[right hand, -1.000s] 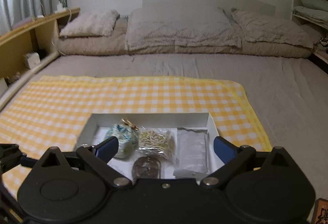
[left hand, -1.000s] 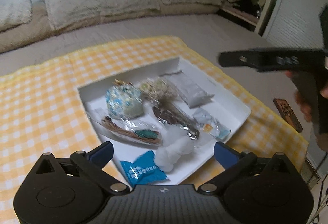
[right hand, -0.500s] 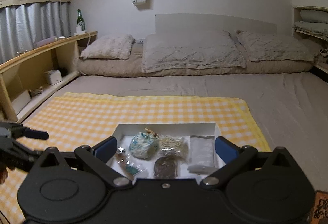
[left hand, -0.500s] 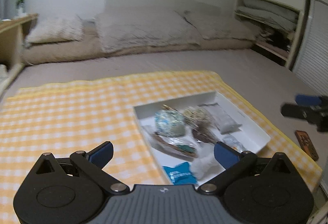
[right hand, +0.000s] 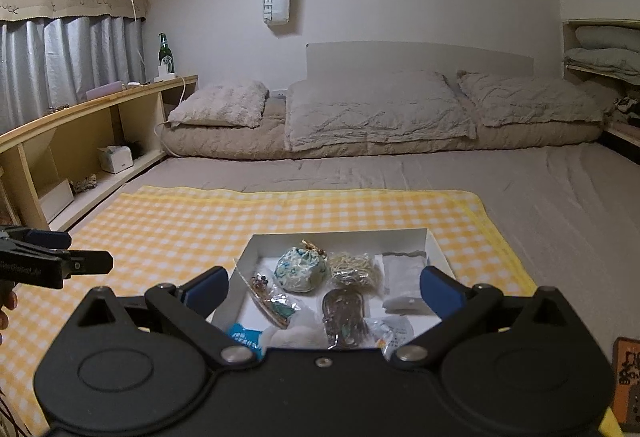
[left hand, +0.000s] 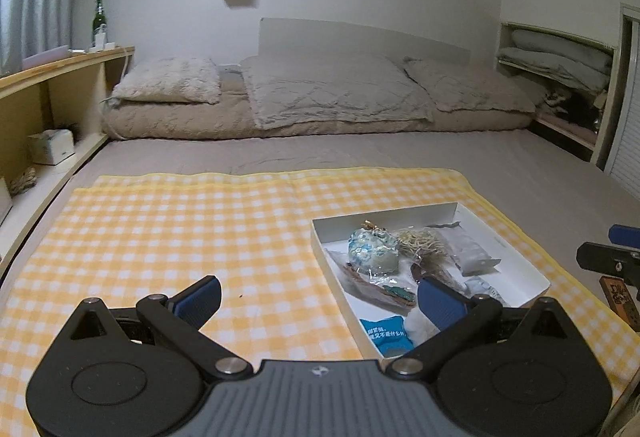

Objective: Organize soft objects

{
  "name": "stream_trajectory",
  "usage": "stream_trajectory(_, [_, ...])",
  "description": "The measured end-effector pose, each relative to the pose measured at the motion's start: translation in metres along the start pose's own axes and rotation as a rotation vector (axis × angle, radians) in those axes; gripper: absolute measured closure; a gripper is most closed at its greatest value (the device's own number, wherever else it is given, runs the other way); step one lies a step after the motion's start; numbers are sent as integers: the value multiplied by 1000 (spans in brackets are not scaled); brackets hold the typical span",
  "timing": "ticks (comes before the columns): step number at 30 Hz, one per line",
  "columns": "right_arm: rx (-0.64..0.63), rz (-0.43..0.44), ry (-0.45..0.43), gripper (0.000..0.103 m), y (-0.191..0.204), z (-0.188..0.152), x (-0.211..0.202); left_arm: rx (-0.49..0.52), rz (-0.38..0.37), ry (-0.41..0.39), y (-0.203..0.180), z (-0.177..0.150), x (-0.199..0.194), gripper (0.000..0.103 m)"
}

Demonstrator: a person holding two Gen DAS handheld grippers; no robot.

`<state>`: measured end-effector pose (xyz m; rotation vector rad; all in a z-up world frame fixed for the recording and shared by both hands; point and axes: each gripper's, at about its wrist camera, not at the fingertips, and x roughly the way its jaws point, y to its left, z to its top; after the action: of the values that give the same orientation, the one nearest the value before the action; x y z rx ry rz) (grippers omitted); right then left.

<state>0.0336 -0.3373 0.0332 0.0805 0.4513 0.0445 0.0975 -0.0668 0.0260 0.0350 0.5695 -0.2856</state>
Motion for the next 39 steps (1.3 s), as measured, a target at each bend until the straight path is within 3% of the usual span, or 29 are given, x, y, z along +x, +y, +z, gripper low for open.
stream_trajectory(21, [-49,-14,-18,0,23,-30,-22,12,81,-43,-6,-43,-36,0])
stream_trajectory(39, [-75,-48,-23,0,30,-42,-28,-9,100,-83,-3,-57,-52,0])
